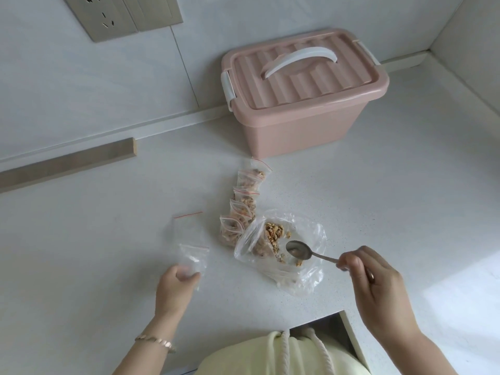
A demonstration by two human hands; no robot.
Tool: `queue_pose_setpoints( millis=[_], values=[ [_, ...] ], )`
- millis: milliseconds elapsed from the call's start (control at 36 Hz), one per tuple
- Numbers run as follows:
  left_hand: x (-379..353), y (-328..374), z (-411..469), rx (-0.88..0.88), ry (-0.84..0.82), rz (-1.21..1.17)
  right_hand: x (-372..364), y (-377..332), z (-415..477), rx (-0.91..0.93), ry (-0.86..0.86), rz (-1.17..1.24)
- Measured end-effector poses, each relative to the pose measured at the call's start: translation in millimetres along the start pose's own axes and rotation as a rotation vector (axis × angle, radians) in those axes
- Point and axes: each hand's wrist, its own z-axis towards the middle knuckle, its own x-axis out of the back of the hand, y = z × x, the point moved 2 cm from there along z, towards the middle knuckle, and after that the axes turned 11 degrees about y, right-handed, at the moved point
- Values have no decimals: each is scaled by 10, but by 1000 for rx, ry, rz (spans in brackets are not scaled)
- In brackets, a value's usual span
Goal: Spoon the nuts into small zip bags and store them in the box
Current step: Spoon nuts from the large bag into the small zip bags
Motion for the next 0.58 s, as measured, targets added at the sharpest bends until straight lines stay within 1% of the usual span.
queue_pose_setpoints(
  millis=[56, 111, 222, 361, 444, 528, 583],
  values=[
    [71, 178, -159, -50, -45, -120, 10, -53, 34, 45, 17, 58],
    [158, 421, -345, -148, -112, -191, 16, -116, 78, 89, 26, 130],
    [304, 848, -664, -304, -303, -296, -16, -249, 178, 112, -30, 288],
    [365, 1244, -964, -428, -486, -388, -56, -422, 250, 2, -106, 280],
    [301, 1367, -1035, -479, -595, -394, -80, -444, 320, -111, -131, 248],
    [226, 1454, -1053, -504, -648, -356, -78, -441, 377, -192, -171, 251],
    [175, 1497, -1050, -547, -653, -313, -59, -421, 379, -244, -208, 275]
  ],
)
